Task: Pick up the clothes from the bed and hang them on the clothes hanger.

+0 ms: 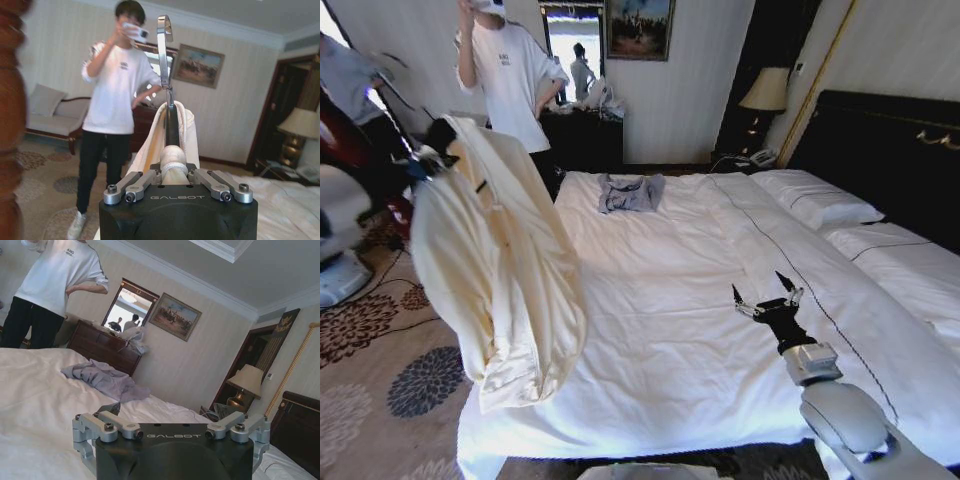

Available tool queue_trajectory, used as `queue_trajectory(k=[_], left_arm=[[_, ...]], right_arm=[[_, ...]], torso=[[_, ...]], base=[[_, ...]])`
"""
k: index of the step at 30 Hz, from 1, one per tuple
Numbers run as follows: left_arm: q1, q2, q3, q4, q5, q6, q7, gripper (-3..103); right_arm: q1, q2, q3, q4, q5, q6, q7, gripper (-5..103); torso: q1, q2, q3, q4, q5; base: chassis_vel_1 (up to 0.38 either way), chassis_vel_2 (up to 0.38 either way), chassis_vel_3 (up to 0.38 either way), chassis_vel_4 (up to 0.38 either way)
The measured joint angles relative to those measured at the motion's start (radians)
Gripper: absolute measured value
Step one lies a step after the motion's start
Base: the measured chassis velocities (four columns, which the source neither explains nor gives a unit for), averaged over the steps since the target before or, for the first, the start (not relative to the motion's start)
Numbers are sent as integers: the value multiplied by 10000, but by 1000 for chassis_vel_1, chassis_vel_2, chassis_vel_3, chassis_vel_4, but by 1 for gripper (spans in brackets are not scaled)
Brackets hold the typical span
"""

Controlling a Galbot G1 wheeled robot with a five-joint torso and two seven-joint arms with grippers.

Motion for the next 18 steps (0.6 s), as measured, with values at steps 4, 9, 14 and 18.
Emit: queue_trajectory(k=[4, 9, 14, 18], left_arm=[[-351, 106, -42, 255, -245, -3, 4, 17], [-583, 264, -76, 323, -490, -76, 13, 17], [-859, 431, -247, 800, -749, -186, 64, 17], [-918, 667, -524, 1095, -1061, -193, 136, 17]], right_arm=[[-66, 126, -70, 5, -165, 45, -53, 100], [-145, 235, -117, 25, -355, 102, -105, 100], [-284, 289, -133, 59, -501, 151, -154, 100], [-323, 272, -141, 25, -595, 209, -170, 100]], torso=[[2, -1, 1, 0, -2], [1, 0, 0, -1, 1], [2, 0, 0, 0, -3], [1, 0, 0, -1, 1]], base=[[0, 0, 0, 0], [0, 0, 0, 0], [0, 0, 0, 0], [0, 0, 0, 0]])
